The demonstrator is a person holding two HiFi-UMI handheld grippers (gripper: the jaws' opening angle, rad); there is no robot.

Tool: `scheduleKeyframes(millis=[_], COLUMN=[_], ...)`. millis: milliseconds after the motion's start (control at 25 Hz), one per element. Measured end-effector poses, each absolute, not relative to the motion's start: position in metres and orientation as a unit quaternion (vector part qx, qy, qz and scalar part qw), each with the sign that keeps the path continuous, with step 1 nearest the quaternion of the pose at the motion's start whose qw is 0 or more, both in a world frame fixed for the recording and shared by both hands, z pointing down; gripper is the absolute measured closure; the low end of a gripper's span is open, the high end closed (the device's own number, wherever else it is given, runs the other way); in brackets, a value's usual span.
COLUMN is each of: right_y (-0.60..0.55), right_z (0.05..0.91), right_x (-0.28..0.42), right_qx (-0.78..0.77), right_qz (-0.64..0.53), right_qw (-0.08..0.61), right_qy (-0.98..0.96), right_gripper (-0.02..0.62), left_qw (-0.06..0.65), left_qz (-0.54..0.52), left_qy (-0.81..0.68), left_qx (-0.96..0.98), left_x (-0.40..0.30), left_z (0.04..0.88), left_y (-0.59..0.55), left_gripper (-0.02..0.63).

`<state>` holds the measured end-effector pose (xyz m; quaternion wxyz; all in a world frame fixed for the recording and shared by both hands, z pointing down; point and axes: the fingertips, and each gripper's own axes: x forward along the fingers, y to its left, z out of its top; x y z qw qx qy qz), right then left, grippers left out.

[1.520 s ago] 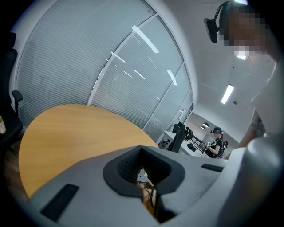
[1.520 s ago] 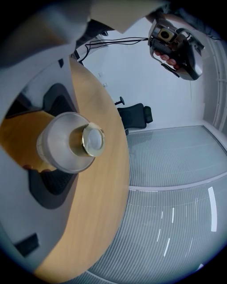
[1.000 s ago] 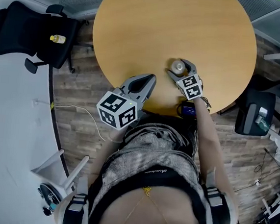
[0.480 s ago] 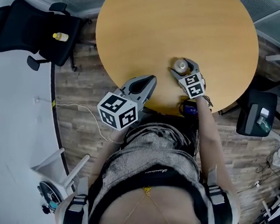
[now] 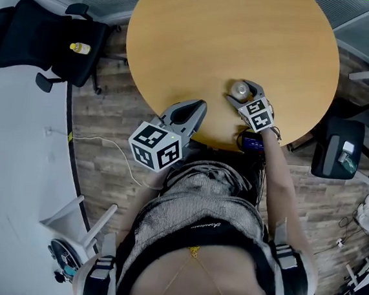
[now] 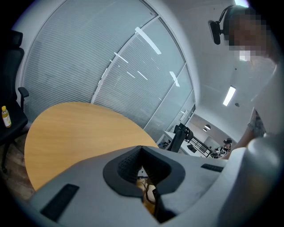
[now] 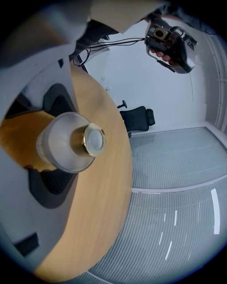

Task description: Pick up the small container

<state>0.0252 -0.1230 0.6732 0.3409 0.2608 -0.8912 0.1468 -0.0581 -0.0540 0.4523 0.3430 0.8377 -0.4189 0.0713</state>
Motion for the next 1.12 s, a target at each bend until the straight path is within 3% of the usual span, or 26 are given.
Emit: scheduleKeyframes(millis=[1120], right_y=[-0.13], right_z=[0.589], right_x=[0.032], right_qx=[0.239], right_qz=[0.122], right_qw=[0.303], right_qy=[-0.915], right_gripper=[0.255], left_qw=[0.358], left_qz=[0.063], left_qy=[-0.391], left_qx=[0.846], left_x=[-0.037], left_z=[0.456], left_y=[-0.061], left_gripper=[0.6])
